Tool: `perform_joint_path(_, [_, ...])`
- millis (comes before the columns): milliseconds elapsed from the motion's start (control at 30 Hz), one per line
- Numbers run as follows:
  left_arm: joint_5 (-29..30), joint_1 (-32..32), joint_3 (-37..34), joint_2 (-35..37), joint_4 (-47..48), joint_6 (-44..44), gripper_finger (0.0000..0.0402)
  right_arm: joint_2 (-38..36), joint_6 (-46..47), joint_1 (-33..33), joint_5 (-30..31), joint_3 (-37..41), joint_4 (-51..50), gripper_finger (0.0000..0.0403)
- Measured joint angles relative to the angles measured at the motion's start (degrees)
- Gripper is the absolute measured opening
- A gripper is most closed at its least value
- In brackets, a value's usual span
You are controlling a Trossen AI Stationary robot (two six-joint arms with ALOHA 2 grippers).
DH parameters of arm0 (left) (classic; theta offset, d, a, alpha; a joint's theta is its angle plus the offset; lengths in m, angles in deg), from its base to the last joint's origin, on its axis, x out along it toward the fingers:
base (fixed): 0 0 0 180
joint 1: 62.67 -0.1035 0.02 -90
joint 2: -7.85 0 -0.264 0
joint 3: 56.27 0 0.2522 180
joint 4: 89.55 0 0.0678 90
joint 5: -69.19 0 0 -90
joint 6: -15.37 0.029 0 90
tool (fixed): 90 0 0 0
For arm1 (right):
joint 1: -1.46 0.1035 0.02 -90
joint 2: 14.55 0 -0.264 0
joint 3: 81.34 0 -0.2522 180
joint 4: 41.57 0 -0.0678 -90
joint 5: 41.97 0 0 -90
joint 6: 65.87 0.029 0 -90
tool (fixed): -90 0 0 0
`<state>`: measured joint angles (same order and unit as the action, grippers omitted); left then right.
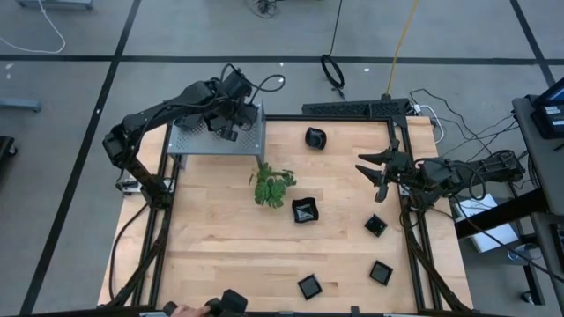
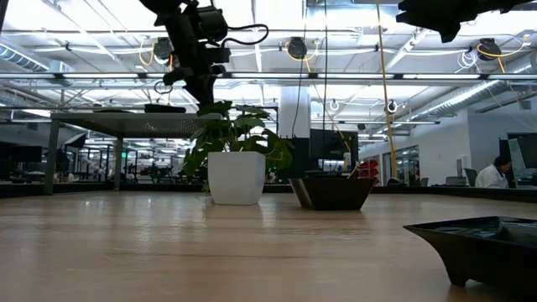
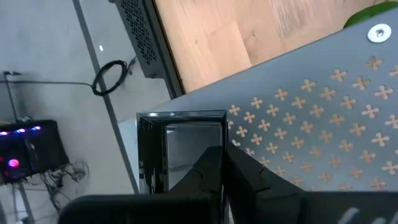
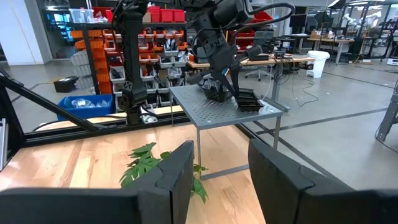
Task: Pick & Place Mini shaped plates
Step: Stack the square plate on top of the square plate on the shelf
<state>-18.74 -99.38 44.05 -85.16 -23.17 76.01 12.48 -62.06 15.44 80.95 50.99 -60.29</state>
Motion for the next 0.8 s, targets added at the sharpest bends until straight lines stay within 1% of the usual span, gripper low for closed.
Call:
perform_joint_path(100, [0.0,0.0,0.0,0.0,-0.4,0.6,0.0006,0.0,0.0,0.0,0.0,0.0,0.0,0.0141])
perform_joint_path(300, [0.0,-0.7,0.0,0.0,-0.2,0.5,0.0028,0.0,0.0,0.0,0.0,0.0,0.0,0.0141])
perform_joint_path(467, [-1.7,-0.8,0.0,0.0,-0.2,0.7,0.0019,0.0,0.0,0.0,0.0,0.0,0.0,0.0141])
perform_joint_path(600, [-2.0,-0.8,0.0,0.0,-0.2,0.7,0.0012,0.0,0.0,0.0,0.0,0.0,0.0,0.0141])
perform_joint_path(800, [-2.0,-1.5,0.0,0.0,-0.4,0.1,0.0038,0.0,0.0,0.0,0.0,0.0,0.0,0.0141])
